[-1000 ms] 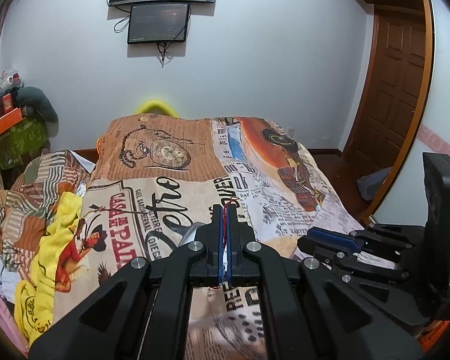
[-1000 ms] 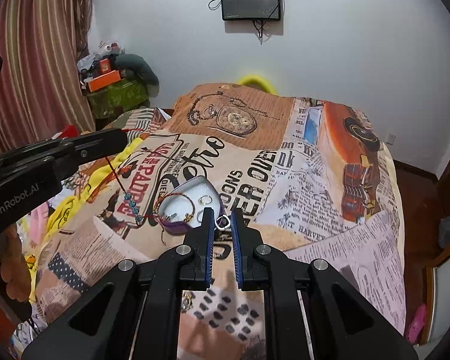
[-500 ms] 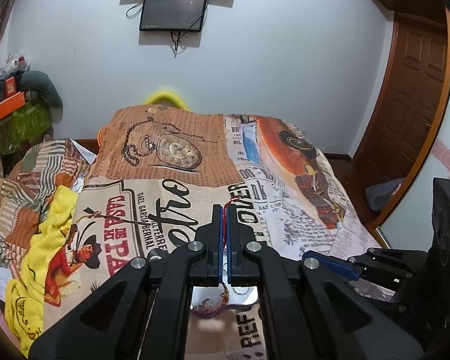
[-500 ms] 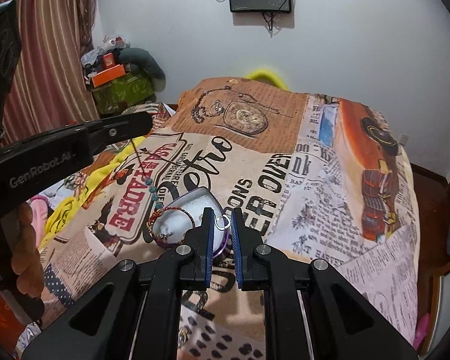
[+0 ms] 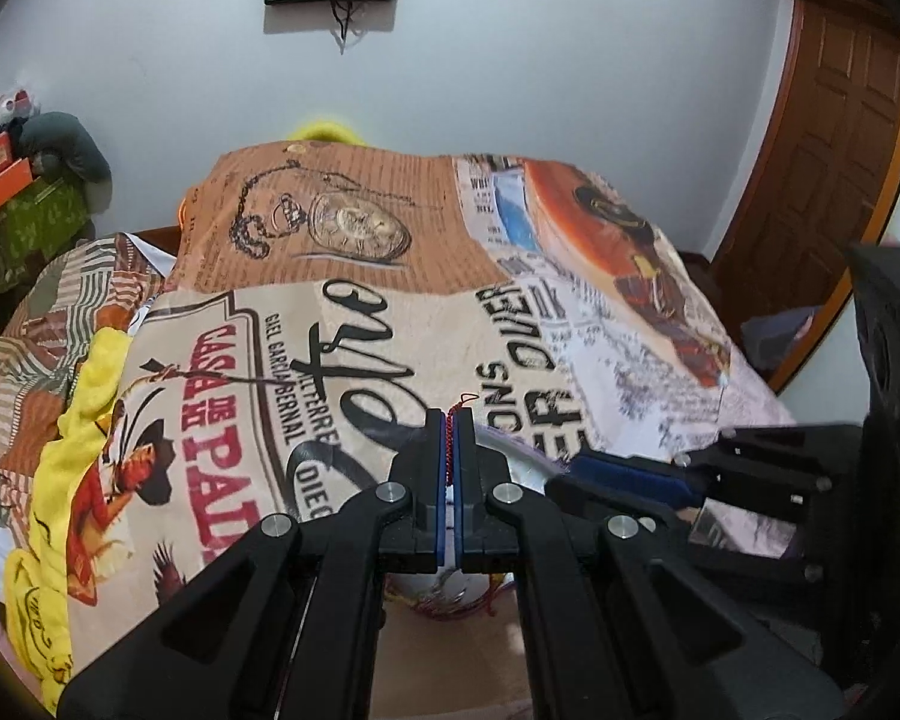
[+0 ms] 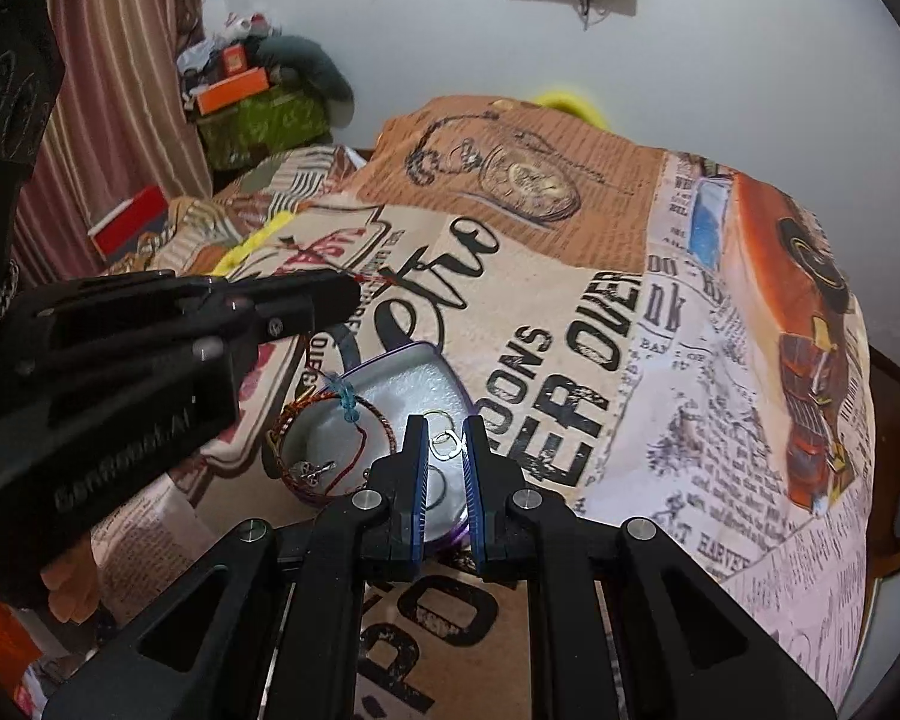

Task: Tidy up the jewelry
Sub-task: 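Carry cord bracelet and silver ring into the heart tin and open both tools, then move both open tools back to the gold rings on the bed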

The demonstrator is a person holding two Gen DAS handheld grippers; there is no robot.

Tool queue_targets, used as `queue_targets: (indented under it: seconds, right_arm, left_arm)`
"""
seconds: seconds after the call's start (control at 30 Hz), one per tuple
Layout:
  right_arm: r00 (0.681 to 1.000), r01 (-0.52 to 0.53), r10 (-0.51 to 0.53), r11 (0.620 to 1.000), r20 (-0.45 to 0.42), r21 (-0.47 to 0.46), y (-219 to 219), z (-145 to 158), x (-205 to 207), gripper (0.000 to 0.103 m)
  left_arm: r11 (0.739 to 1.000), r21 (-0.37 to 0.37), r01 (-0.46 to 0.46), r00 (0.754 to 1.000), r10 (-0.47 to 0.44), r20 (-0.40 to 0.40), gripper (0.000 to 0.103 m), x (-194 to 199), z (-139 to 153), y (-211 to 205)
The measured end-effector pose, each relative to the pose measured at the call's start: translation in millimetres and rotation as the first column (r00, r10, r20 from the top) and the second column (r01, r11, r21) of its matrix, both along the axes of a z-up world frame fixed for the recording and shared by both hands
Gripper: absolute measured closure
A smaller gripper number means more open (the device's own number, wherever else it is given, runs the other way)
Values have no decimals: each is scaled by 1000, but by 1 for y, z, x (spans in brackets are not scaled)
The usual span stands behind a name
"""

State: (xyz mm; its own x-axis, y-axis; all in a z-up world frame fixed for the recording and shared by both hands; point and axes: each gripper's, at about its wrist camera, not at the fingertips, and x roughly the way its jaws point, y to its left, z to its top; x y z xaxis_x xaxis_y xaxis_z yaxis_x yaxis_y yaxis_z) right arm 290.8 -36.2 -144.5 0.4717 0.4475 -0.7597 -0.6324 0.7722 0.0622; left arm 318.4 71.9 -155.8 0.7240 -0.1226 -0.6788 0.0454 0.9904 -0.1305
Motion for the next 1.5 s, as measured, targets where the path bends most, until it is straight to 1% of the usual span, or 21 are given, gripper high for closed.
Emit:
queue_targets:
  seconds: [0.1,0.23,0.5,0.57,0.67,0.7,0.73,0.77,0.8,0.83,0.87,1.1,1.23,1.33,1.5]
  right_arm:
    - [1000,-16,16,1000,-11,-16,6,-5,3,93]
    - [999,-29,28,999,-26,-38,14,-12,6,93]
    - [997,-56,53,997,-53,-59,23,-21,8,93]
    - [997,-62,59,996,-59,-59,25,-22,7,93]
    - [995,-69,64,995,-82,-65,26,-23,7,92]
    - [995,-68,62,995,-84,-68,25,-22,7,90]
    - [995,-65,59,995,-84,-69,25,-21,7,89]
    - [995,-60,54,996,-83,-68,24,-20,6,85]
    - [996,-53,47,996,-81,-66,22,-18,6,81]
    - [996,-43,39,997,-76,-61,20,-15,5,79]
    - [997,-38,34,998,-73,-57,19,-13,5,76]
    - [1000,16,-16,999,-11,-41,-2,16,-8,75]
    - [999,39,-38,999,21,-27,-15,30,-22,75]
    - [998,49,-48,998,41,-24,-25,38,-36,75]
    - [997,53,-51,998,49,-25,-37,41,-57,75]
  left_arm:
    - [1000,-6,7,1000,-7,-20,103,1,-3,3]
    - [999,-32,16,999,-17,-46,103,1,-5,10]
    - [999,-34,16,998,-18,-65,102,-4,-6,17]
    - [999,-28,19,997,-21,-68,100,-5,-5,16]
    - [1000,-19,17,998,-18,-66,93,-8,-3,16]
    - [1000,-18,14,998,-15,-65,90,-9,-2,16]
    - [1000,-19,11,998,-12,-64,86,-10,0,17]
    - [1000,-20,8,998,-9,-62,83,-11,1,17]
    - [1000,-20,6,998,-7,-61,79,-11,2,17]
    - [1000,-20,2,998,-3,-57,75,-13,4,18]
    - [1000,-16,0,999,-1,-52,75,-15,6,18]
    - [1000,3,-4,1000,4,-25,74,-34,26,14]
    - [1000,19,2,1000,-2,-10,67,-49,34,7]
    - [999,38,13,1000,-13,-5,66,-62,39,0]
    - [997,56,46,999,-46,-8,58,-83,40,-11]
